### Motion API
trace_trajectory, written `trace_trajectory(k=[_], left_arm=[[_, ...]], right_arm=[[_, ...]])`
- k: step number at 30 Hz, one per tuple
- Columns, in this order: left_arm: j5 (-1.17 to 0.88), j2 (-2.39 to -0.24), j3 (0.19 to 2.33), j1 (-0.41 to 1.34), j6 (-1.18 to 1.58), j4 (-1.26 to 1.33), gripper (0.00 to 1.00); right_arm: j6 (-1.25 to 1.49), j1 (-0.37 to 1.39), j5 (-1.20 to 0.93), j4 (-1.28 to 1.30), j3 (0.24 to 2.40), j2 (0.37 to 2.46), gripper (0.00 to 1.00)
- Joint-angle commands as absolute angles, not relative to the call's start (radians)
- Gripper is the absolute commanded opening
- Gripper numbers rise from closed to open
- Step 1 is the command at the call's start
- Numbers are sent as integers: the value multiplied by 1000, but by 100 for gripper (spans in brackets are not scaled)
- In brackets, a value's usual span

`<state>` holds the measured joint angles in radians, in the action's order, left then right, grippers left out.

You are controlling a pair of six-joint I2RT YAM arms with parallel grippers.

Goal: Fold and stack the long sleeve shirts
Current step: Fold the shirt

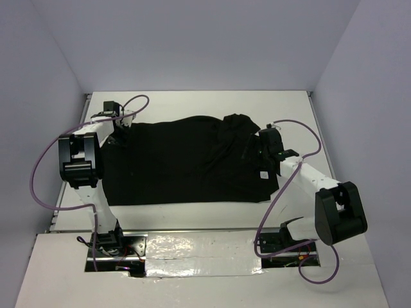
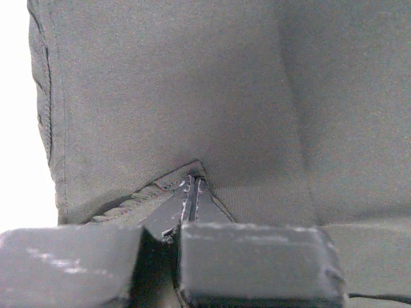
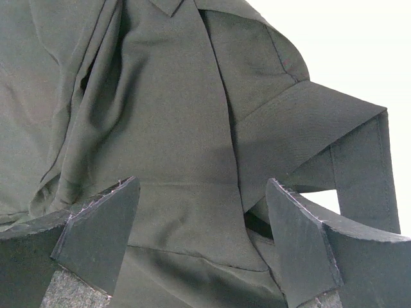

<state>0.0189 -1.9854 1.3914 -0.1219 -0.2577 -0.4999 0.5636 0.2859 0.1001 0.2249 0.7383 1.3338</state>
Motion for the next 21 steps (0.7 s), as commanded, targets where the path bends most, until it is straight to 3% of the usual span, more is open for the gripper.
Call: trace_trajectory(k=[1,21], left_arm=[[40,-1982,1378,-123,-256,-486,0],[61,-1740,1190,-172,-276,-518,0]], right_arm=[[548,295,120,183,736,1335,86],[535,295,98,156,700,1333,86]])
